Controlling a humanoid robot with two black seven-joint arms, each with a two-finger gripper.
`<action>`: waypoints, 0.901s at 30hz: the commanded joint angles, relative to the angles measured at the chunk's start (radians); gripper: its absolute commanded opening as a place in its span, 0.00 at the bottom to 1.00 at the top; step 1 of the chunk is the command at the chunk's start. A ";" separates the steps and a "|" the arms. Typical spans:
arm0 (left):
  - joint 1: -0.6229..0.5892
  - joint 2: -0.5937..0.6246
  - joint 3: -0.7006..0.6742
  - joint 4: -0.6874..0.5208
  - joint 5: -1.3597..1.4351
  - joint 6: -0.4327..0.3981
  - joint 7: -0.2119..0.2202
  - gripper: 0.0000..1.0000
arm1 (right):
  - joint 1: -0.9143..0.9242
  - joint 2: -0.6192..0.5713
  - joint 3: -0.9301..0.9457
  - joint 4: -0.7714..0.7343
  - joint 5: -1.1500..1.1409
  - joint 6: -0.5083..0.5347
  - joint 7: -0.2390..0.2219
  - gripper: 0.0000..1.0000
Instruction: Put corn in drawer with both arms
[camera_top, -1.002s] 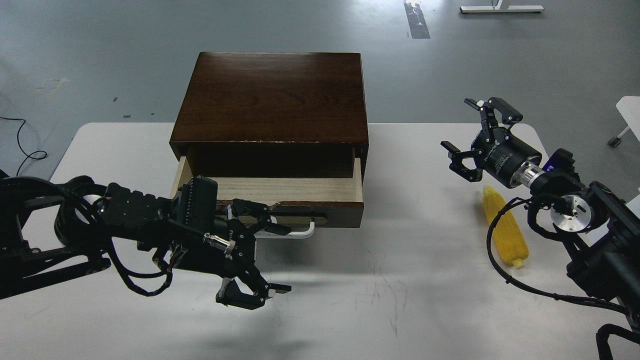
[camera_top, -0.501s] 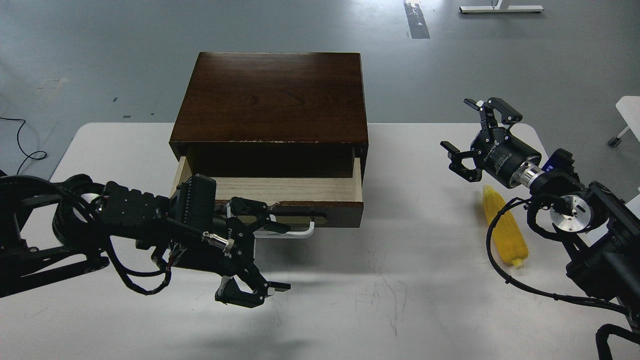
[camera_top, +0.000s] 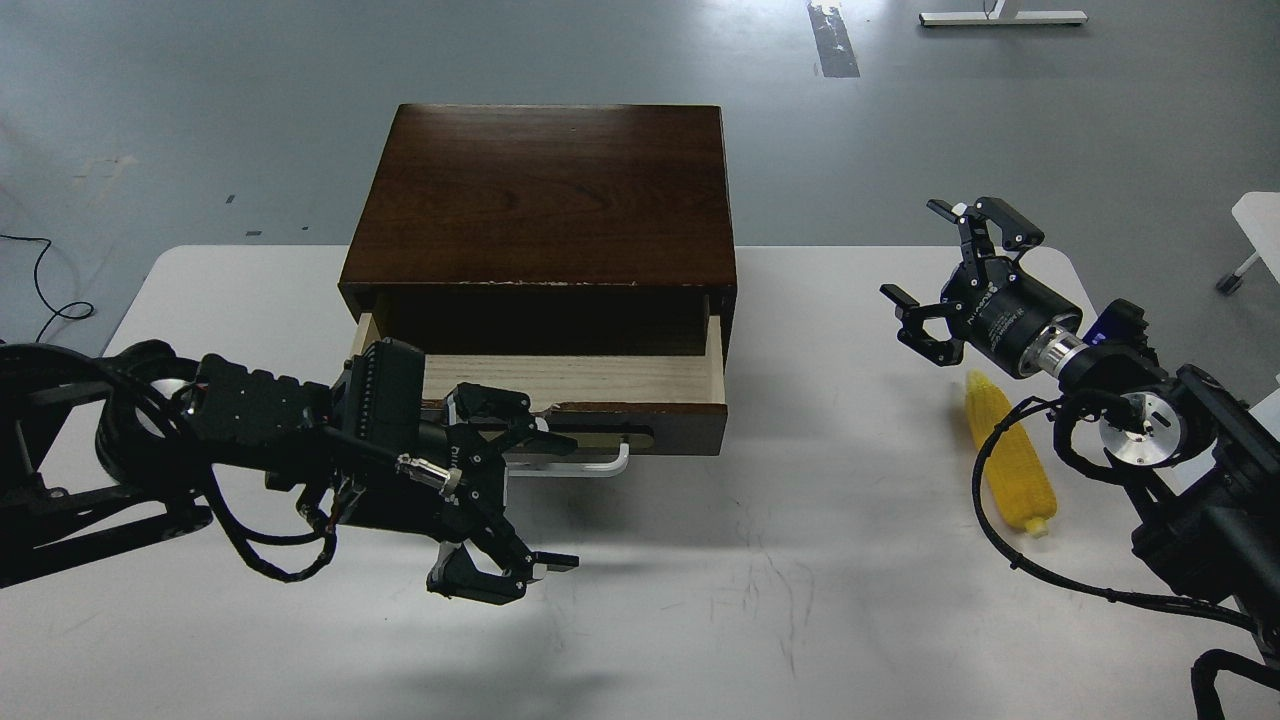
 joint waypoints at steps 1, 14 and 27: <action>-0.007 0.016 -0.010 0.000 0.000 0.118 0.000 0.98 | 0.002 -0.006 -0.003 0.000 0.001 0.000 0.004 1.00; -0.094 0.022 -0.235 0.028 -0.604 0.140 0.000 0.98 | 0.001 -0.032 -0.018 0.005 -0.001 0.000 0.004 1.00; -0.094 -0.205 -0.285 0.826 -1.730 0.059 0.177 0.98 | 0.040 -0.278 -0.228 0.164 -0.172 0.000 0.021 1.00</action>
